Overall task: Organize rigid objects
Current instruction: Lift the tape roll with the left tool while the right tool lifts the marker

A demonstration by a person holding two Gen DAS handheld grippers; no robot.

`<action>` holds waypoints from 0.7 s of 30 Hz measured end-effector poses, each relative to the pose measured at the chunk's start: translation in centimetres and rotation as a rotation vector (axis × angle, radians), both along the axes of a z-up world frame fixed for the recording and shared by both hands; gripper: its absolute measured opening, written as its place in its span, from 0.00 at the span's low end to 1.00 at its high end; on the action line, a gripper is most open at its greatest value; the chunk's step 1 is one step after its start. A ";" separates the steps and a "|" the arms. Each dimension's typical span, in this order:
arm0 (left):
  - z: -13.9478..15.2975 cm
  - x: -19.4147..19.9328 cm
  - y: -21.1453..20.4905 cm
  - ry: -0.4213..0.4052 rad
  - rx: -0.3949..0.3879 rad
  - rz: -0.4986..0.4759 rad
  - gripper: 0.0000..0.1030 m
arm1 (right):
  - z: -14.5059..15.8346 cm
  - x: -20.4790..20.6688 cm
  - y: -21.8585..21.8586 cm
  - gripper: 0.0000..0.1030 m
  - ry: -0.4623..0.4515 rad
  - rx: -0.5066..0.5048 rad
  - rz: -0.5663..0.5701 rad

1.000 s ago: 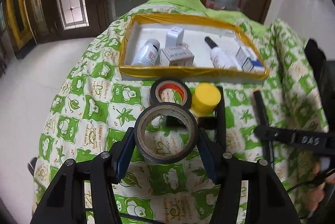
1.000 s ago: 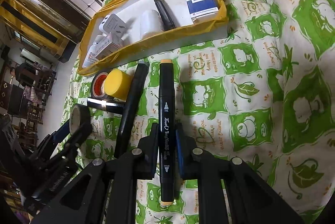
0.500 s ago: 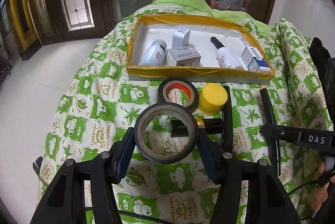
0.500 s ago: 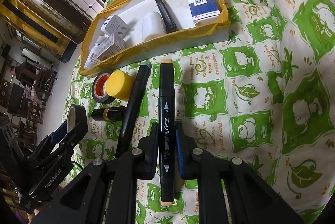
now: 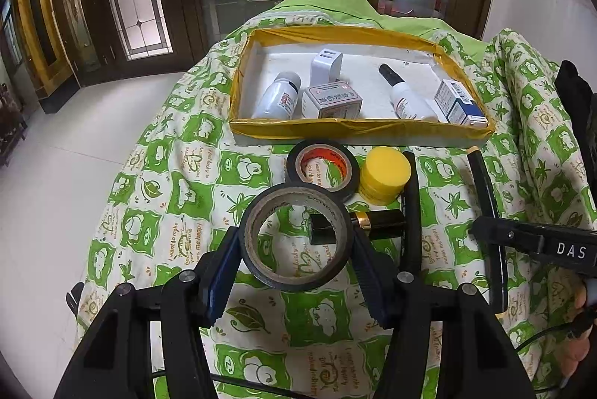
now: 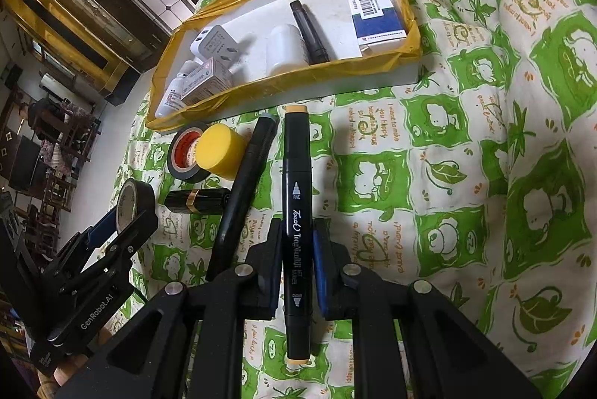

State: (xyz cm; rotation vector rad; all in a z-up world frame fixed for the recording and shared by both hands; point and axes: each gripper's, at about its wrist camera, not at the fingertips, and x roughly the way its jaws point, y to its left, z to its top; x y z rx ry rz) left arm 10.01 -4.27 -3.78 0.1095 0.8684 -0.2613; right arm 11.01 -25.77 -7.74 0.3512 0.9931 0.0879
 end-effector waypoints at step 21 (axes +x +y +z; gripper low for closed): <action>0.8 0.3 1.2 -0.011 -0.043 0.046 0.60 | 0.4 -0.1 -0.1 0.14 -0.018 0.007 0.005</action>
